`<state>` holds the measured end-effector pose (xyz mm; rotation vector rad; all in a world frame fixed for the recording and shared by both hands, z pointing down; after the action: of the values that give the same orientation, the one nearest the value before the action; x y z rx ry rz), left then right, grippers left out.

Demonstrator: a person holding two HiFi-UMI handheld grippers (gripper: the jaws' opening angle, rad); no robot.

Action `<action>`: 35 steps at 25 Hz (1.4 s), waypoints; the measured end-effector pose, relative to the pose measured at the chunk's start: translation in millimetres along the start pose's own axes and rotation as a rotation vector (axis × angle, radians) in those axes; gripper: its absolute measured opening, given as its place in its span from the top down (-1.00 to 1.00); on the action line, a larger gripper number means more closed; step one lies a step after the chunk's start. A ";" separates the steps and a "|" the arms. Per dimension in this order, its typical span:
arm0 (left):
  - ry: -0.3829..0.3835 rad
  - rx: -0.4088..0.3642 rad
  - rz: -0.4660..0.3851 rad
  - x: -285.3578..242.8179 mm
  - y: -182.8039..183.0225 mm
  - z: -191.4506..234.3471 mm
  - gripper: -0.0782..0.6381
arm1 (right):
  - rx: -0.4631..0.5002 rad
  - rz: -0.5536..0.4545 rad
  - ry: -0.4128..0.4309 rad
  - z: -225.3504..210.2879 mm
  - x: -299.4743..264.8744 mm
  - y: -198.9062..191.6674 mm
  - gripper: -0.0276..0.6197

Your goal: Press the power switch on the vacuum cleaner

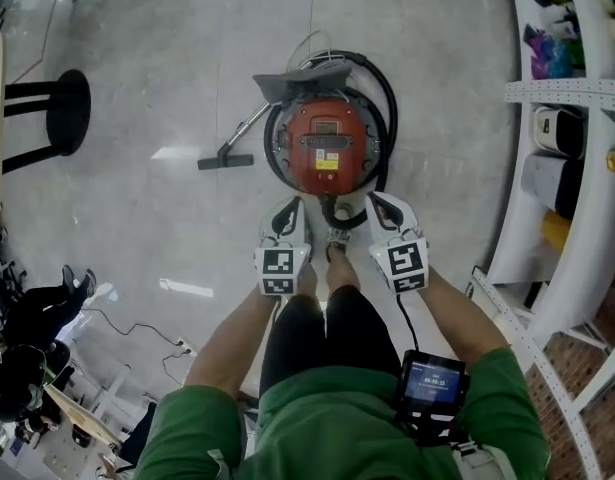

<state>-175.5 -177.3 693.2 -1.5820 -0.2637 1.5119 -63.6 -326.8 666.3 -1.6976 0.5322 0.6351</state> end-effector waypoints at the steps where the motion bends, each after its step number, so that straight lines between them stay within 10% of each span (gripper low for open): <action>1: 0.004 -0.003 -0.011 9.7 5.1 -1.5 0.76 | -0.002 -0.009 -0.006 0.1 9.4 5.1 0.91; 19: 0.059 -0.010 -0.317 157.2 126.6 -23.6 0.76 | -0.052 -0.247 -0.077 8.7 145.2 112.7 0.91; 35: -0.002 -0.035 -0.538 281.0 126.1 -34.9 0.76 | -0.103 -0.442 -0.176 103.1 248.0 129.0 0.91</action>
<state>-133.2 -70.9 405.2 -1.3888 -0.6619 1.0921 24.4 -256.1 390.5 -1.7604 -0.0070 0.4876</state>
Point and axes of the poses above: the fingertips, and each gripper's own axes: x backward along the fingers, z to its left, y out of its top, the point moved 5 cm from there along x, backward along the fingers
